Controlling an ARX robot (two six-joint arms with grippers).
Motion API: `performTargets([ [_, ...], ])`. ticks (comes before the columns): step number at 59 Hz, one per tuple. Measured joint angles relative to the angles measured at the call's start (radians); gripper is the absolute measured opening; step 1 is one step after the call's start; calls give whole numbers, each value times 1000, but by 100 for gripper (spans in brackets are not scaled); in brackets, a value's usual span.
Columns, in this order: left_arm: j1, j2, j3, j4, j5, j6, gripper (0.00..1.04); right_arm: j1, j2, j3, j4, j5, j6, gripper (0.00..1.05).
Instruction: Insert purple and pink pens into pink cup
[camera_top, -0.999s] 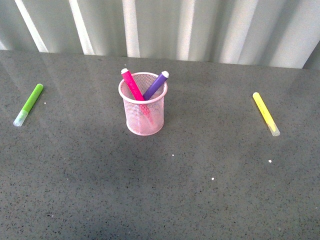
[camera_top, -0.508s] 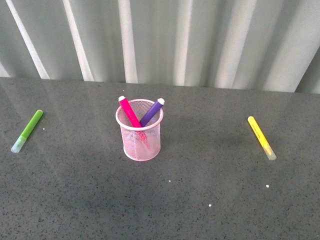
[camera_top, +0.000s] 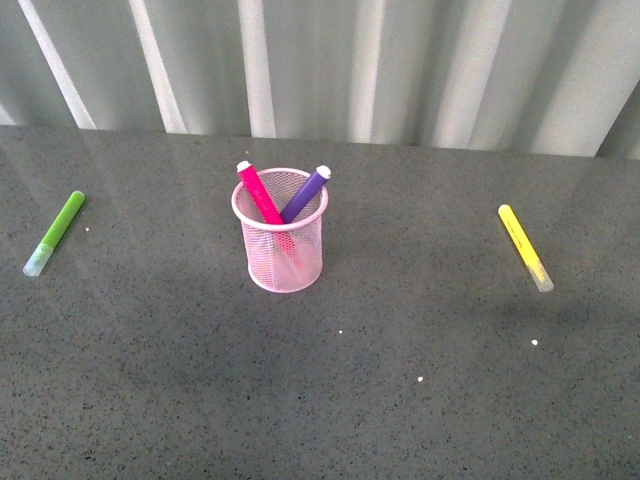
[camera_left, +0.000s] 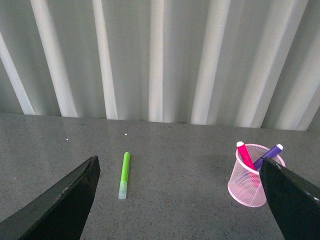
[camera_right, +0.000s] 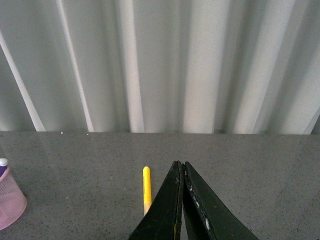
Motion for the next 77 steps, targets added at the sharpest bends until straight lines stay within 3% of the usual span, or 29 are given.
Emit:
performTargets([
  [29, 0, 0, 0, 0, 0, 0, 98, 0, -308, -4, -280, 0, 0, 3],
  [72, 0, 0, 0, 0, 0, 0, 98, 0, -560, -4, -527, 0, 0, 3],
  [77, 0, 0, 0, 0, 0, 0, 98, 0, -660, -4, -660, 0, 0, 3],
])
